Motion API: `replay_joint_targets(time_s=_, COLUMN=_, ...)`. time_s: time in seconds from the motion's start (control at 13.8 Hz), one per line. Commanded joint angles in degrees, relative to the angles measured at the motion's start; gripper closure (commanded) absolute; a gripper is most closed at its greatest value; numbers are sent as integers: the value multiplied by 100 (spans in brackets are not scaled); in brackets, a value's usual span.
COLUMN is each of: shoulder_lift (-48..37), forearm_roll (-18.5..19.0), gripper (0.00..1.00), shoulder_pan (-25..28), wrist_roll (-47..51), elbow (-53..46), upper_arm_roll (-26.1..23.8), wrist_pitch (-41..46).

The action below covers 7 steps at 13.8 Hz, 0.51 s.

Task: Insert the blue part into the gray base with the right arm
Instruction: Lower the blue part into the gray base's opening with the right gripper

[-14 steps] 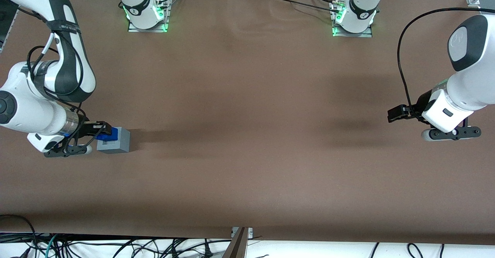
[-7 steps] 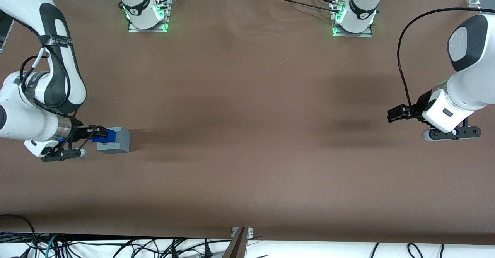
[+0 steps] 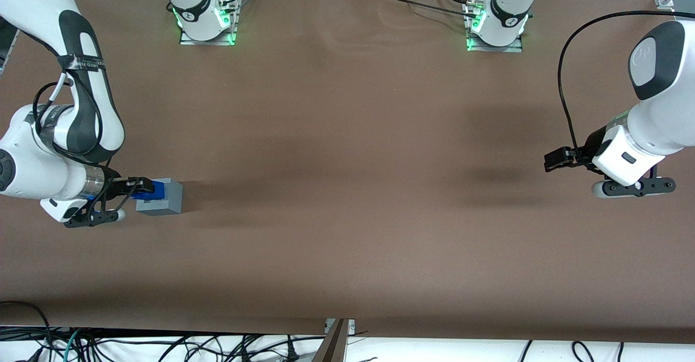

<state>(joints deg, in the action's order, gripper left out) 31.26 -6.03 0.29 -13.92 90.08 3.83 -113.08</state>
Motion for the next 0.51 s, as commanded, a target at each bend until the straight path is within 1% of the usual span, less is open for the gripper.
replay_joint_targets(time_s=0.0, shoulder_lift=90, forearm_roll=23, gripper=78, shoulder_pan=-64, wrist_roll=-110, elbow=-131, upper_arm_roll=-32, wrist_pitch=49)
replay_joint_targets(time_s=0.14, shoulder_lift=90, forearm_roll=198, gripper=78, shoulder_pan=-55, wrist_roll=-93, elbow=-140, upper_arm_roll=-32, wrist_pitch=40)
replay_joint_targets(time_s=0.43, shoulder_lift=125, forearm_roll=278, gripper=78, shoulder_pan=-64, wrist_roll=-93, elbow=-140, upper_arm_roll=-32, wrist_pitch=-30)
